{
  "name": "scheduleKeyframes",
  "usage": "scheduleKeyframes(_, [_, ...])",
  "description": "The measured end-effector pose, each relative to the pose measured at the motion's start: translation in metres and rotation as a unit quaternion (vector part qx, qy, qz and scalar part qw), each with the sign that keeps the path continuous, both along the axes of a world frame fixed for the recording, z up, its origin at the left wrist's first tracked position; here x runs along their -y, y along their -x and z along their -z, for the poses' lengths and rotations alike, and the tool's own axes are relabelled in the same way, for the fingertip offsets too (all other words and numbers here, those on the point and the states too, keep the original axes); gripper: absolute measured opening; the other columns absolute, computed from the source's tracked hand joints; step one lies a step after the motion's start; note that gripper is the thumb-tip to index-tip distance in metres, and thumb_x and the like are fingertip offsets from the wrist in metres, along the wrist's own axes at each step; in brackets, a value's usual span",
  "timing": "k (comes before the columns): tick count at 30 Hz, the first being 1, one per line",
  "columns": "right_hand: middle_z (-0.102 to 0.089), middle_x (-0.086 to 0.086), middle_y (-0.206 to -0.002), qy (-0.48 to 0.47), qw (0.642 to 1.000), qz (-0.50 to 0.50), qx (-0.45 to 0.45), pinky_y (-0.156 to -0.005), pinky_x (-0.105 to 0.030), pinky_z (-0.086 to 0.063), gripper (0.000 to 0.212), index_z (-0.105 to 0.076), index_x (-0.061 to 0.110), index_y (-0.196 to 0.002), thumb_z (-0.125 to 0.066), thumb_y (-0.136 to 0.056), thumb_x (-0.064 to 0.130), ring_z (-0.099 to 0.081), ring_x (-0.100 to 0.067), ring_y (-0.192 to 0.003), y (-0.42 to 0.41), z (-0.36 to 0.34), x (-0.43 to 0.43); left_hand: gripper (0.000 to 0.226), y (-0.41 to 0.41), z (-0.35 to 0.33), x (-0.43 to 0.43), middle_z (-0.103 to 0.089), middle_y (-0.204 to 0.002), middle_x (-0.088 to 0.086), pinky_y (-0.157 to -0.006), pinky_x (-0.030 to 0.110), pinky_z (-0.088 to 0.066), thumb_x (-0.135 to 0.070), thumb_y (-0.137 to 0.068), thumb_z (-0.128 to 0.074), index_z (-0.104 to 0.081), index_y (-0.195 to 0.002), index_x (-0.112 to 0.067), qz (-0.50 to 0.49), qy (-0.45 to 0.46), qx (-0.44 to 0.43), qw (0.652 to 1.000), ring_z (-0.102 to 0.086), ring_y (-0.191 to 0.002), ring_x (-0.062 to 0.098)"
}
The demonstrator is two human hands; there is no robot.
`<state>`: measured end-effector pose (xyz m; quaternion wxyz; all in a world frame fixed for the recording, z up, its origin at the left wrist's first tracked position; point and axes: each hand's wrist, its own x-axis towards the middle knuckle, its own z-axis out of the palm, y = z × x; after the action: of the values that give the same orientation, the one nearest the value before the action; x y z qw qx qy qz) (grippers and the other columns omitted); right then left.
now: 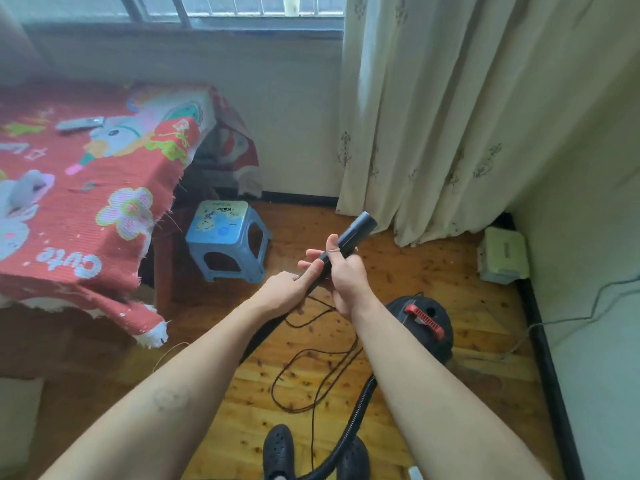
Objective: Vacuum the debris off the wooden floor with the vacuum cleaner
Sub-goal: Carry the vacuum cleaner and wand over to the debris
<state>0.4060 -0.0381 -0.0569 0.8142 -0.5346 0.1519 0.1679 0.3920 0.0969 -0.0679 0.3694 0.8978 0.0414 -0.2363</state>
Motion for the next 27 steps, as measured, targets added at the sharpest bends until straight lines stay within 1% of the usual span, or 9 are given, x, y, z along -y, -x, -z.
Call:
scheduleKeyframes(4, [-0.07, -0.015, -0.104, -0.013, 0.999, 0.043, 0.004, -0.07, -0.037, -0.06, 0.027, -0.046, 0.021, -0.11, -0.05, -0.097, 0.044, -0.073, -0.031, -0.086, -0.009, -0.001, 0.028, 0.081, 0.001, 0.006, -0.005, -0.074, -0.075, -0.001, -0.065, 0.031, -0.057, -0.093, -0.07, -0.036, -0.066, -0.086, -0.019, 0.017, 0.07, -0.055, 0.996, -0.074, -0.07, 0.017])
scheduleKeyframes(7, [-0.07, -0.015, -0.102, -0.004, 0.998, 0.058, 0.02, -0.07, -0.038, -0.06, 0.032, -0.048, 0.017, -0.109, -0.05, -0.097, 0.046, -0.073, -0.032, -0.084, -0.022, -0.007, 0.051, 0.074, 0.011, 0.013, -0.01, -0.075, -0.076, -0.001, -0.063, 0.028, -0.053, -0.091, -0.072, -0.039, -0.063, -0.093, -0.025, 0.032, 0.063, -0.068, 0.995, -0.074, -0.07, 0.016])
scheduleKeyframes(11, [-0.072, -0.014, -0.096, -0.006, 0.995, 0.1, 0.024, -0.078, -0.044, -0.06, 0.039, -0.051, 0.011, -0.109, -0.051, -0.096, 0.047, -0.073, -0.034, -0.082, -0.051, -0.021, 0.076, 0.07, 0.021, 0.019, -0.027, -0.072, -0.067, 0.001, -0.054, 0.02, -0.049, -0.091, -0.069, -0.044, -0.063, -0.09, -0.027, 0.009, 0.046, -0.013, 0.999, -0.069, -0.06, 0.012])
scheduleKeyframes(13, [-0.073, -0.012, -0.091, -0.021, 0.993, 0.116, 0.021, -0.082, -0.048, -0.059, 0.041, -0.051, 0.011, -0.109, -0.052, -0.095, 0.049, -0.073, -0.035, -0.084, -0.067, -0.025, 0.086, 0.07, 0.023, 0.018, -0.038, -0.066, -0.056, 0.0, -0.047, 0.018, -0.046, -0.09, -0.069, -0.047, -0.06, -0.078, -0.023, -0.011, 0.04, 0.008, 0.999, -0.062, -0.048, 0.011])
scheduleKeyframes(17, [-0.075, -0.006, -0.086, -0.023, 0.989, 0.143, -0.011, -0.083, -0.043, -0.059, 0.048, -0.052, 0.015, -0.113, -0.051, -0.091, 0.058, -0.074, -0.026, -0.085, -0.084, -0.023, 0.071, 0.058, 0.008, 0.019, -0.036, -0.053, -0.046, -0.009, -0.038, 0.02, -0.041, -0.089, -0.069, -0.047, -0.059, -0.066, -0.033, -0.041, 0.045, 0.063, 0.996, -0.05, -0.037, 0.005])
scheduleKeyframes(19, [-0.073, -0.008, -0.094, 0.005, 0.991, 0.129, -0.045, -0.082, -0.04, -0.058, 0.048, -0.051, 0.015, -0.115, -0.046, -0.094, 0.057, -0.074, -0.023, -0.083, -0.08, -0.013, 0.051, 0.045, -0.001, 0.022, -0.031, -0.055, -0.048, -0.012, -0.039, 0.02, -0.043, -0.085, -0.074, -0.047, -0.06, -0.074, -0.042, -0.031, 0.057, 0.07, 0.995, -0.051, -0.039, 0.005])
scheduleKeyframes(21, [-0.07, -0.01, -0.102, 0.022, 0.993, 0.083, -0.086, -0.076, -0.039, -0.058, 0.045, -0.05, 0.014, -0.115, -0.044, -0.096, 0.055, -0.074, -0.025, -0.086, -0.072, -0.001, 0.026, 0.038, -0.012, 0.024, -0.033, -0.057, -0.051, -0.01, -0.042, 0.021, -0.046, -0.078, -0.079, -0.048, -0.058, -0.084, -0.042, -0.017, 0.072, 0.056, 0.996, -0.057, -0.041, 0.008])
scheduleKeyframes(24, [-0.066, -0.014, -0.107, 0.038, 0.989, 0.03, -0.139, -0.069, -0.044, -0.059, 0.039, -0.048, 0.014, -0.106, -0.047, -0.096, 0.052, -0.071, -0.031, -0.093, -0.066, 0.01, -0.002, 0.033, -0.022, 0.026, -0.039, -0.061, -0.058, -0.004, -0.043, 0.024, -0.05, -0.07, -0.085, -0.047, -0.053, -0.085, -0.037, 0.0, 0.076, 0.037, 0.996, -0.066, -0.047, 0.015])
scheduleKeyframes(27, [-0.064, -0.017, -0.111, 0.026, 0.985, -0.012, -0.169, -0.075, -0.052, -0.058, 0.046, -0.046, 0.012, -0.116, -0.045, -0.096, 0.052, -0.067, -0.035, -0.101, -0.068, 0.014, -0.026, 0.037, -0.027, 0.032, -0.05, -0.066, -0.068, 0.001, -0.047, 0.032, -0.057, -0.065, -0.09, -0.046, -0.05, -0.089, -0.028, -0.003, 0.08, 0.017, 0.997, -0.069, -0.054, 0.016])
